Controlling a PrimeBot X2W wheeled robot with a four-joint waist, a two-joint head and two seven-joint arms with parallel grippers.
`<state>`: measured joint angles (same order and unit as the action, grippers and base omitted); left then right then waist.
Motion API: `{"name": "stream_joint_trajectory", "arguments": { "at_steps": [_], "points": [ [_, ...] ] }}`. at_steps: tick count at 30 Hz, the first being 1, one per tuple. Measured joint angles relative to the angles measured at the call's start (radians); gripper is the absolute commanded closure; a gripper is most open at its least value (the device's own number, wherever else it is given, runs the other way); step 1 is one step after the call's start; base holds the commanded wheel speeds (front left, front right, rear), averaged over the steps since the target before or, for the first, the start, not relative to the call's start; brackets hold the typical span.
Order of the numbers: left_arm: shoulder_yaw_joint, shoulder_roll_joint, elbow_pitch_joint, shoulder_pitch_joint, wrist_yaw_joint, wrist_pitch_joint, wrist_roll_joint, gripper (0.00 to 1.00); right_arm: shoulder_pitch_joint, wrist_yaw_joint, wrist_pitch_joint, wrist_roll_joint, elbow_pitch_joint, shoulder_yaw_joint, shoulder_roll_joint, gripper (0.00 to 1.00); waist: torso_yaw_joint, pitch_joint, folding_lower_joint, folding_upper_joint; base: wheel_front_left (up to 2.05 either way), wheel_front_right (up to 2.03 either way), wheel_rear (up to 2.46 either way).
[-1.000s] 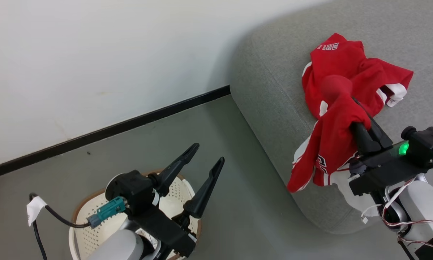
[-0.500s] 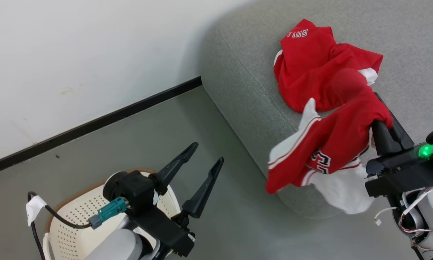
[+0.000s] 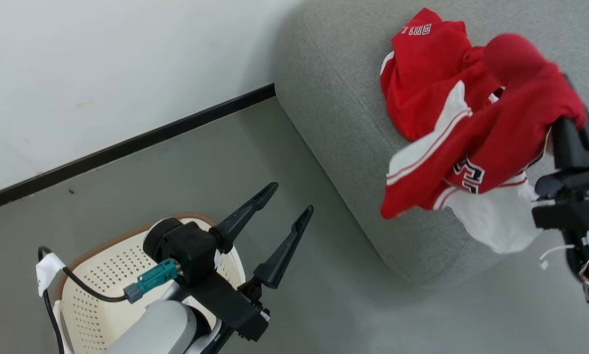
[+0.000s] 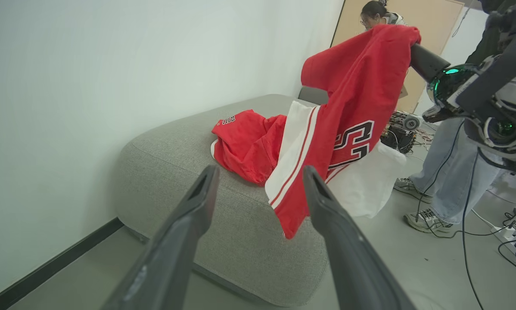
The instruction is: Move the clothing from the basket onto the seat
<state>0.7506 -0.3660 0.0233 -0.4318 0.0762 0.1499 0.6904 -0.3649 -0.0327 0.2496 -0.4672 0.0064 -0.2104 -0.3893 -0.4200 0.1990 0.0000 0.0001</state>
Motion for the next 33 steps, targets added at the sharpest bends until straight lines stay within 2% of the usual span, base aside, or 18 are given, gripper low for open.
{"name": "stream_joint_trajectory", "arguments": {
  "at_steps": [8, 17, 26, 33],
  "points": [
    [0.013, 0.004, -0.024, -0.04, 0.006, -0.012, -0.009, 0.0, -0.105, -0.029, 0.002, -0.023, 0.004, 0.071, -0.031, 1.0, 0.024, 0.043, 0.0, 0.0, 0.0, 0.0, 0.0],
    [0.025, -0.001, -0.056, -0.074, 0.021, -0.031, -0.018, 0.0, -0.258, -0.059, 0.007, -0.065, 0.087, 0.146, -0.088, 1.0, 0.06, 0.11, 0.0001, 0.0, 0.0, 0.0, 0.0],
    [0.029, -0.012, -0.107, -0.12, 0.022, -0.047, -0.025, 0.0, -0.415, -0.079, 0.007, -0.081, 0.216, 0.173, -0.19, 1.0, 0.097, 0.189, 0.0002, 0.0001, 0.0, 0.0, 0.0],
    [0.03, -0.022, -0.13, -0.154, 0.03, -0.06, -0.034, 0.0, -0.509, -0.082, 0.007, -0.099, 0.283, 0.25, -0.261, 1.0, 0.137, 0.256, 0.0002, 0.0001, 0.0, 0.0, 0.0]
  ]
}}
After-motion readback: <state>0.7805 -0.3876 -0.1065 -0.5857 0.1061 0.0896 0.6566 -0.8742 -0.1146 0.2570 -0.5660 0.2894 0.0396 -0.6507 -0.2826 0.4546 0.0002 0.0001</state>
